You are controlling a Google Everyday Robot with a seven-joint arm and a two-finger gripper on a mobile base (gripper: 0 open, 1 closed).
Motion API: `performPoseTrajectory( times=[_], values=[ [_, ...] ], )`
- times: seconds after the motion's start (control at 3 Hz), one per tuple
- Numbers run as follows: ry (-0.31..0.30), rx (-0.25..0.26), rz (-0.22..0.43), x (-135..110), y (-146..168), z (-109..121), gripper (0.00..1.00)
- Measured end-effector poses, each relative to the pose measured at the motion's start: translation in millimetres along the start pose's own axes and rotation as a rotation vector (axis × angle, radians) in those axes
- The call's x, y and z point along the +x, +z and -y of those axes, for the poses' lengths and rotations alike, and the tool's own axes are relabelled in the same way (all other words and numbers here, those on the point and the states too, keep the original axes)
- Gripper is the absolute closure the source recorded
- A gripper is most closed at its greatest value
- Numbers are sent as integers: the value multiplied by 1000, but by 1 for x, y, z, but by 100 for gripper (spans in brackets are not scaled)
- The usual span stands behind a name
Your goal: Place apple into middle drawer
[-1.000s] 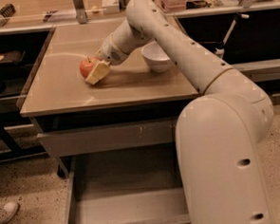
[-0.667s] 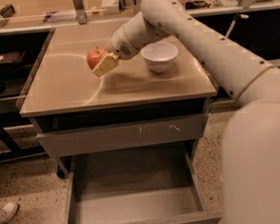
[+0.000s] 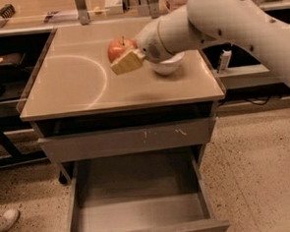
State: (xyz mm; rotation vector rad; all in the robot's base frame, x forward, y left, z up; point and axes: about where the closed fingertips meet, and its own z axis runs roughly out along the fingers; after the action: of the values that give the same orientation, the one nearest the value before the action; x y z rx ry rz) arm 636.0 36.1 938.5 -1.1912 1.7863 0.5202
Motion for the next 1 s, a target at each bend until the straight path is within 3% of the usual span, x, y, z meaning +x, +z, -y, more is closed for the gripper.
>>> performPoseTrajectory(
  times=[0.33, 0.67, 1.0],
  values=[
    [25, -10, -57, 37, -1, -14, 100],
    [24, -12, -56, 37, 0, -14, 100],
    [51, -9, -46, 45, -5, -39, 100]
  ],
)
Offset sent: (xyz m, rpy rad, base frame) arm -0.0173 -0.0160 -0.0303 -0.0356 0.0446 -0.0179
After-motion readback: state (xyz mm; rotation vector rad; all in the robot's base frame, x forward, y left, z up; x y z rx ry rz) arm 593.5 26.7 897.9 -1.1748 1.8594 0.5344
